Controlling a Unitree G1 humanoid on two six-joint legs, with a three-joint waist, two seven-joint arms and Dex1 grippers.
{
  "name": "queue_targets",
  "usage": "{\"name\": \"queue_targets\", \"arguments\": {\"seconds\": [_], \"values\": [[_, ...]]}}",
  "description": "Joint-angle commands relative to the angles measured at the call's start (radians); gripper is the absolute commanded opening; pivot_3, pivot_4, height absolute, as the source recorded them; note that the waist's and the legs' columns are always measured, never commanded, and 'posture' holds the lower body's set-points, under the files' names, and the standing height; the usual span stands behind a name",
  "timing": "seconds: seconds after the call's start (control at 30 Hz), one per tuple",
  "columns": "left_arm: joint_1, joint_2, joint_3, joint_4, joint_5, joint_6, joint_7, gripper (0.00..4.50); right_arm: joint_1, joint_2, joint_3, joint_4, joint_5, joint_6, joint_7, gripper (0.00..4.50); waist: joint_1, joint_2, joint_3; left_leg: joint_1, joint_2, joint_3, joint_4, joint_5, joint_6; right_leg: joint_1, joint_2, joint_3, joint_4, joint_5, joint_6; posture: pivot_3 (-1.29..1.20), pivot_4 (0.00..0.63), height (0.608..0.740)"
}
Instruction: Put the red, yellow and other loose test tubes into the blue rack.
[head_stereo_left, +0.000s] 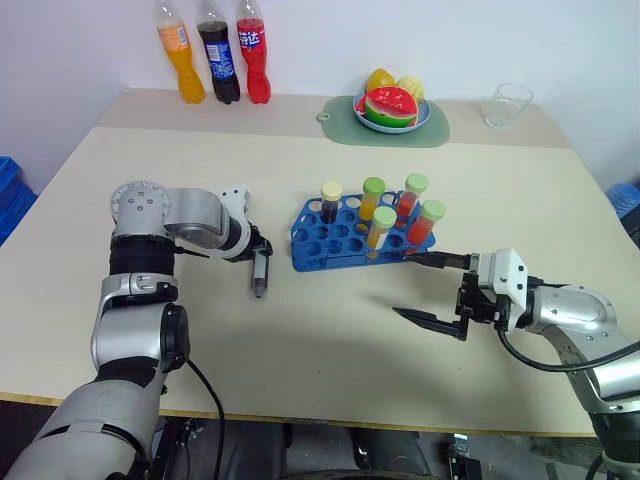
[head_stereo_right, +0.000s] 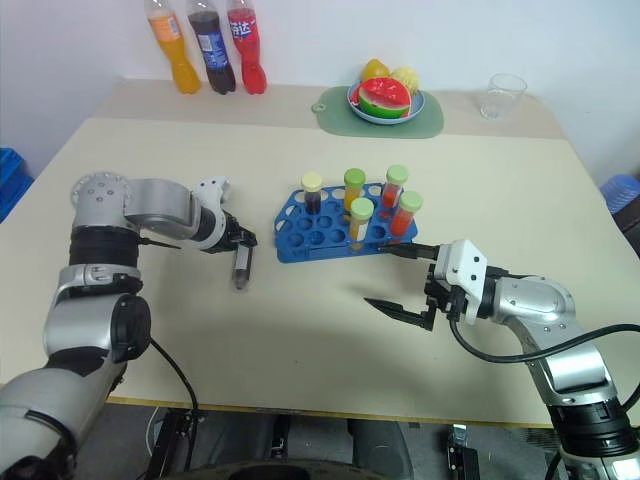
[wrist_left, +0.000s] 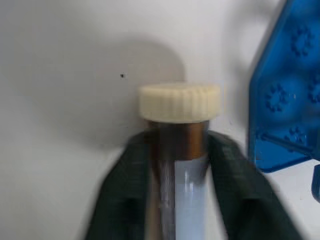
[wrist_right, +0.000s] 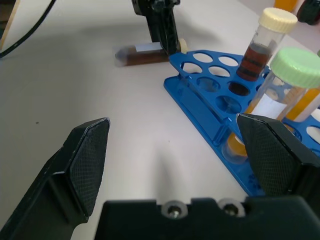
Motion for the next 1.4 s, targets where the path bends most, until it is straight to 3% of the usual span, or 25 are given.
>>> {"name": "queue_targets", "arguments": {"seconds": [0.03, 0.23, 0.33, 0.47, 0.63, 0.87, 1.03, 1.27, 1.4], "values": [[-0.018, 0.009, 0.003, 0.029, -0.019, 0.008, 0.006, 0.74, -0.020, 0.002, -0.011, -0.023, 0.013, -0.005, -0.001, 4.50, 0.000, 0.000, 0.000, 0.000, 0.000, 0.000, 0.000, 0.000, 0.000, 0.000, 0.000, 0.000, 0.000, 0.000, 0.000, 0.00, 0.150, 0.740], [0.007, 0.022, 0.056, -0.043, -0.049, 0.008, -0.006, 0.74, -0.038, 0.007, -0.003, -0.008, 0.009, -0.008, 0.001, 4.50, -0.001, 0.000, 0.000, 0.000, 0.000, 0.000, 0.000, 0.000, 0.000, 0.000, 0.000, 0.000, 0.000, 0.000, 0.000, 0.00, 0.150, 0.740], [0.092, 0.042, 0.120, -0.301, -0.069, -0.063, -0.075, 0.74, -0.047, 0.008, -0.003, 0.000, 0.008, -0.009, 0.002, 4.50, -0.007, -0.001, 0.000, -0.002, 0.000, 0.000, -0.001, 0.002, -0.003, -0.002, 0.000, 0.000, 0.000, 0.000, 0.000, 0.00, 0.150, 0.740], [0.324, 0.110, 0.146, -0.827, 0.111, -0.385, -0.646, 0.74, -0.057, 0.012, -0.002, 0.011, 0.008, -0.010, -0.002, 4.50, -0.023, 0.000, 0.001, -0.006, 0.001, 0.000, -0.002, 0.004, -0.008, -0.008, 0.000, 0.000, 0.000, 0.000, 0.000, 0.00, 0.150, 0.740], [0.539, 0.203, 0.088, -0.999, 0.300, -0.676, -1.224, 0.74, -0.066, 0.028, -0.002, 0.031, 0.003, -0.010, -0.022, 4.50, -0.020, 0.001, 0.000, -0.005, 0.001, 0.002, -0.003, 0.003, -0.006, -0.006, 0.000, 0.000, -0.001, -0.002, -0.003, 0.00, 0.150, 0.740], [0.557, 0.138, -0.070, -0.820, 0.584, -1.080, -1.728, 0.74, -0.013, 0.058, -0.017, 0.044, -0.023, -0.034, -0.071, 4.50, -0.009, 0.000, 0.000, -0.006, 0.001, 0.002, 0.000, 0.000, 0.000, -0.005, 0.000, 0.000, -0.003, -0.003, -0.005, 0.00, 0.150, 0.740], [0.474, 0.072, -0.133, -0.624, 0.657, -1.200, -1.949, 0.74, 0.072, 0.078, -0.044, -0.002, -0.049, -0.051, -0.142, 4.50, -0.001, 0.000, 0.000, -0.007, 0.001, 0.002, 0.000, 0.000, 0.001, -0.005, 0.001, 0.000, -0.003, -0.001, -0.002, 0.00, 0.150, 0.740], [0.266, -0.043, -0.234, -0.230, 0.904, -1.456, -2.070, 0.74, 0.175, 0.110, -0.065, -0.086, -0.077, -0.065, -0.231, 4.50, 0.000, 0.000, 0.000, -0.007, 0.001, 0.002, 0.001, -0.001, 0.003, -0.005, 0.001, 0.000, -0.003, 0.000, -0.001, 0.00, 0.150, 0.740], [0.198, -0.106, -0.245, -0.105, 0.958, -1.527, -2.109, 0.74, 0.206, 0.125, -0.059, -0.103, -0.106, -0.073, -0.266, 4.50, -0.004, 0.000, 0.000, -0.007, 0.001, 0.002, 0.001, -0.002, 0.005, -0.005, 0.001, 0.000, -0.003, 0.000, 0.000, 0.00, 0.150, 0.740]]}}
